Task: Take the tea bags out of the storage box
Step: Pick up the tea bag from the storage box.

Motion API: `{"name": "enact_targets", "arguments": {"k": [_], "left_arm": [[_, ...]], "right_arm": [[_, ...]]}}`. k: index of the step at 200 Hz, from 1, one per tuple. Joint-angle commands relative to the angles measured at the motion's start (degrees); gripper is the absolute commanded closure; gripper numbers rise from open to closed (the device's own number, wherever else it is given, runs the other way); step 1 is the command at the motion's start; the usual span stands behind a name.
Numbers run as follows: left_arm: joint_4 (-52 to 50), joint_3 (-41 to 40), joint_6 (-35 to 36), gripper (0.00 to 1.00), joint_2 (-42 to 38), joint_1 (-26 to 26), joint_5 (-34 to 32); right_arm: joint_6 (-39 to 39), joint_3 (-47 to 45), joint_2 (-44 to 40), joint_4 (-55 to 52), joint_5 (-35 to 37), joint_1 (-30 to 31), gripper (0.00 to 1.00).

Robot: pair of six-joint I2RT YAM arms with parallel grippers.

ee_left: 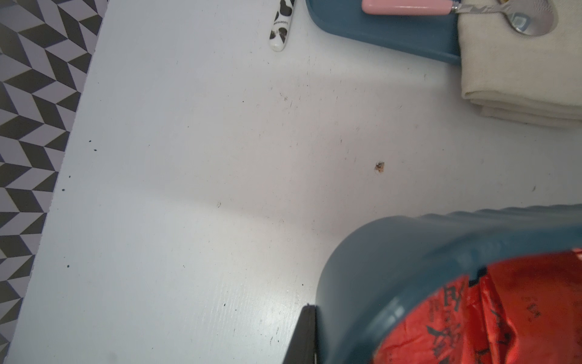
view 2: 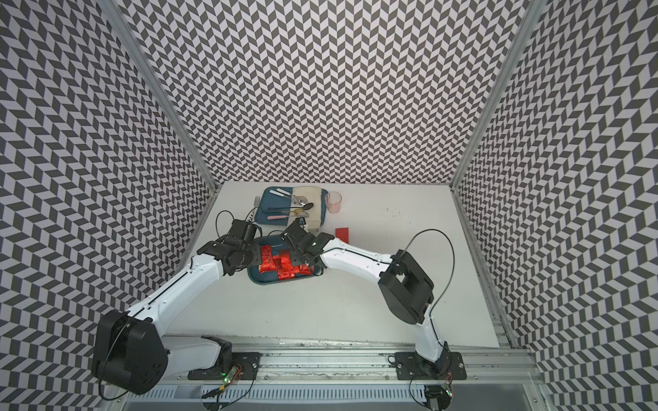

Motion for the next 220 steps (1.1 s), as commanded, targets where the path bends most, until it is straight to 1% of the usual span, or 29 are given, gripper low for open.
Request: {"name": "enact_targets", "arguments": {"k": [1, 26, 70, 85, 101, 109, 133, 157, 207, 220], "left_arm": [[1.9, -0.2, 0.1, 1.0, 0.2, 0.3, 0.7], [1.9, -0.3, 0.1, 1.0, 0.3, 0.3, 0.7], [1.9, -0.3, 0.1, 1.0, 0.4, 0.3, 0.7], [1.9, -0.3, 0.1, 1.0, 0.4, 0.3, 0.8], [1.9, -0.3, 0.1, 1.0, 0.4, 0.3, 0.8], [1.9, -0.3, 0.1, 1.0, 0.5, 0.3, 0.8], [1.9, -0.2, 0.1, 1.0, 0.4, 0.3, 0.9], [1.9, -0.3, 0.1, 1.0, 0.6, 0.3, 0.9], [2.0, -0.3, 0.1, 1.0, 0.6, 0.3, 1.0], [1.9, -0.3, 0.1, 1.0, 0.4, 0.3, 1.0]], "right_arm": [[0.1, 1.2, 2.0, -0.3, 0.8, 0.5, 0.54], [-0.2, 2.6, 3.6, -1.6, 1.6, 0.8, 0.58], [-0.7, 4.1, 4.5, -3.2, 3.4, 1.5, 0.69], [-0.7, 4.3, 4.1, -3.1, 3.2, 1.5, 0.76], [-0.8, 4.4, 3.9, -3.3, 3.1, 1.6, 0.86], [-0.9, 4.6, 3.7, -3.6, 3.3, 1.6, 0.88], [-1.0, 4.9, 3.2, -4.2, 3.7, 1.6, 0.93], [-1.0, 5.0, 1.8, -4.4, 3.7, 1.6, 0.94], [-1.6, 4.7, -2.8, -4.2, 3.2, 1.6, 1.0], [-2.0, 4.6, -3.9, -4.0, 3.3, 1.6, 1.0]]}}
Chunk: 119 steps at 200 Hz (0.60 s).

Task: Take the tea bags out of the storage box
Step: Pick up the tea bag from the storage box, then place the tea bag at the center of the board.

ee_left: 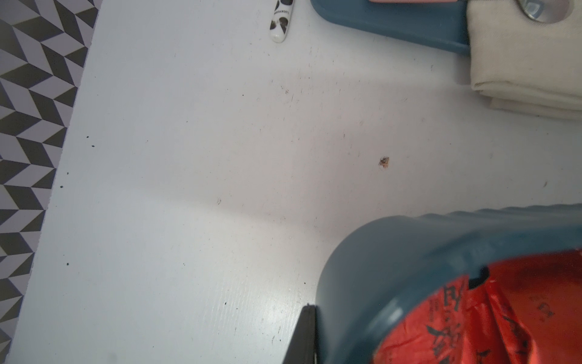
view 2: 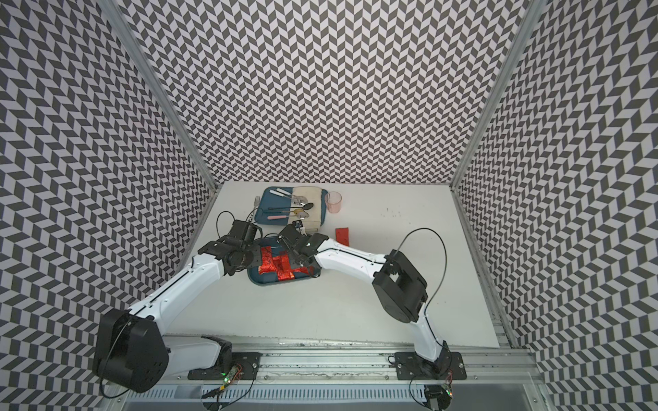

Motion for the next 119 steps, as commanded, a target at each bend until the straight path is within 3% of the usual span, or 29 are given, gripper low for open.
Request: {"name": "enact_targets", "arguments": {"k": [1, 83, 119], "left_arm": [[1.9, 0.0, -0.1, 1.0, -0.1, 0.2, 1.0], [2.0, 0.0, -0.1, 1.0, -0.1, 0.1, 1.0], [1.9, 0.0, -0.2, 1.0, -0.2, 0.1, 1.0]], "right_arm": [[-1.0, 1.0, -5.1, 1.3, 0.6, 0.4, 1.0], [-5.4, 0.7, -8.8, 2.2, 3.4, 0.1, 1.0], [-12.2, -0.1, -11.7, 2.1, 8.3, -4.8, 1.0]]}}
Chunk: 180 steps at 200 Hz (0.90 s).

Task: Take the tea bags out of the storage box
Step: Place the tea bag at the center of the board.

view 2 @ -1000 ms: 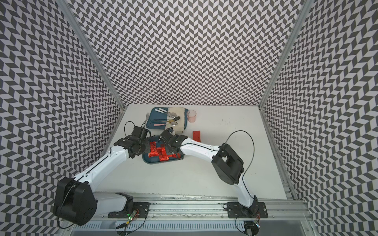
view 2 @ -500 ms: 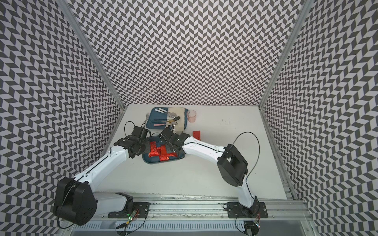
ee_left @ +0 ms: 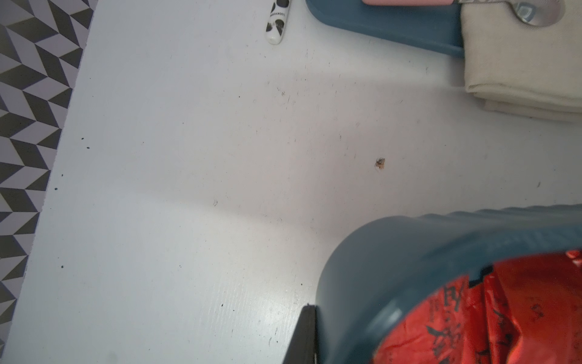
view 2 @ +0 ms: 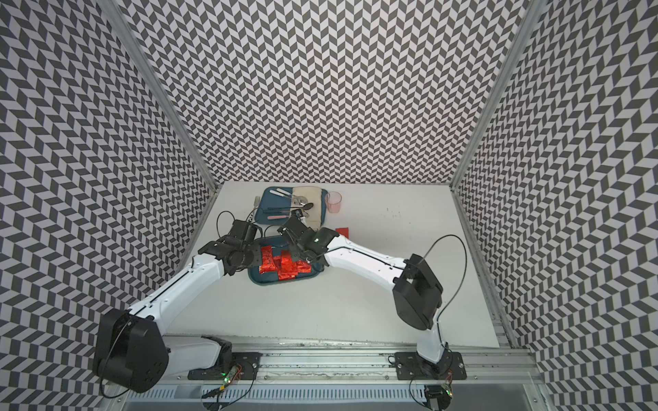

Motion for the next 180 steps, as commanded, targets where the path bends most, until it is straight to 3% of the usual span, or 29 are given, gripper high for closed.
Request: {"name": "enact_targets", "arguments": {"k": [1, 66, 96, 112, 180], "left_arm": [[1.6, 0.0, -0.1, 1.0, -0.1, 0.1, 0.6], [1.7, 0.0, 0.0, 1.0, -0.2, 0.1, 0.7], [1.7, 0.0, 0.0, 1.0, -0.2, 0.0, 0.8], [1.7, 0.0, 0.0, 1.0, -0.4, 0.1, 0.8], [1.8, 0.0, 0.0, 1.0, 0.2, -0.1, 1.0]], "right_arm": [[-5.3, -0.2, -4.4, 1.9, 4.2, -4.0, 1.0], [-16.3, -6.2, 0.3, 2.1, 13.7, -17.4, 1.0], [-23.5, -3.9, 8.2, 2.7, 20.4, -18.2, 1.0], [-25.3, -2.9, 11.0, 4.0, 20.5, -18.4, 1.0], [-23.9, 0.1, 17.6, 1.9, 20.5, -18.4, 1.0]]}}
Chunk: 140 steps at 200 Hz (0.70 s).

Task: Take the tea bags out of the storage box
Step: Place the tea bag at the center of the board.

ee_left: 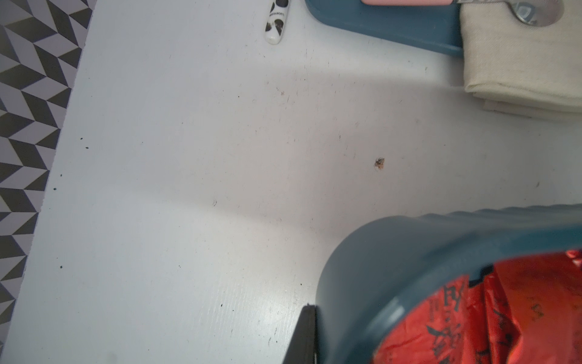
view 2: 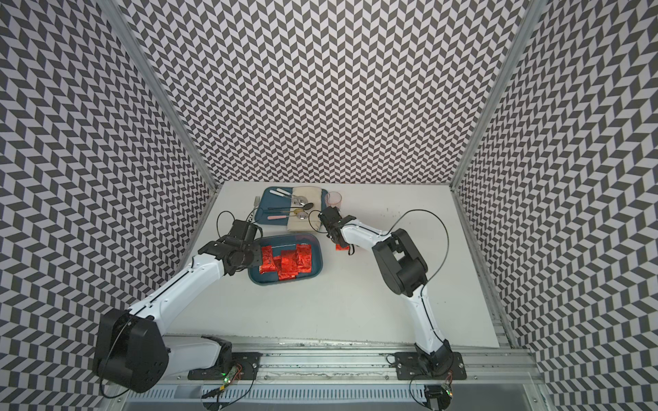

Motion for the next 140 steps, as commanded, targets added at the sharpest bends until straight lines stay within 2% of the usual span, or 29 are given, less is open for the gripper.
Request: {"name": "enact_targets", "arguments": {"k": [1, 140], "left_arm": [[1.8, 0.0, 0.0, 1.0, 0.2, 0.0, 0.9], [1.8, 0.0, 0.1, 1.0, 0.5, 0.0, 1.2]], "right_arm": [[0.4, 1.7, 0.3, 0.7, 1.4, 0.2, 1.0], [1.4, 1.9, 2.1, -2.7, -1.3, 0.3, 1.0]]}}
